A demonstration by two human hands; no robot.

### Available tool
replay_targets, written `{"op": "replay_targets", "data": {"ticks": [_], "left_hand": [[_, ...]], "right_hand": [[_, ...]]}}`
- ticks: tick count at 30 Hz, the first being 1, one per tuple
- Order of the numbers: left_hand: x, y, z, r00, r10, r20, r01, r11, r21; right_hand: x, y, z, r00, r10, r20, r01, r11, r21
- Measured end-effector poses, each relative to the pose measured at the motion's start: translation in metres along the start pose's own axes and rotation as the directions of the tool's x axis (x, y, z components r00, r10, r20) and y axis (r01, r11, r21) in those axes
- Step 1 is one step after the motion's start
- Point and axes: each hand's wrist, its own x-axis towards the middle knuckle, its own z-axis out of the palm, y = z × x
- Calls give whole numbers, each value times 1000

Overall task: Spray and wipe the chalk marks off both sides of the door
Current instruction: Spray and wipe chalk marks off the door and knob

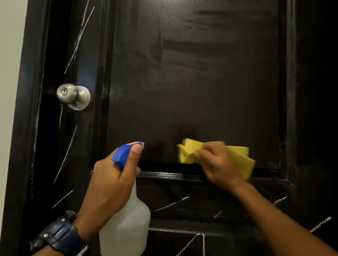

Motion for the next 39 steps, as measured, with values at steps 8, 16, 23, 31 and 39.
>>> {"op": "replay_targets", "data": {"ticks": [8, 16, 23, 31, 39], "left_hand": [[6, -1, -26, 999, 30, -27, -29, 1000, 10], [34, -11, -47, 993, 81, -81, -79, 996, 36], [37, -41, -41, 996, 42, -75, -41, 999, 16], [29, -30, -32, 999, 26, -27, -27, 999, -22], [35, -30, -38, 994, 103, -48, -100, 993, 70]], "right_hand": [[52, 1, -4, 960, 220, -175, -235, 969, -74], [209, -22, 33, 979, -98, -181, 60, 977, -206], [104, -71, 71, 996, 9, -85, -11, 1000, -21], [172, -22, 33, 971, 118, -209, -165, 960, -225], [68, -92, 76, 996, -89, 24, 90, 993, -73]]}}
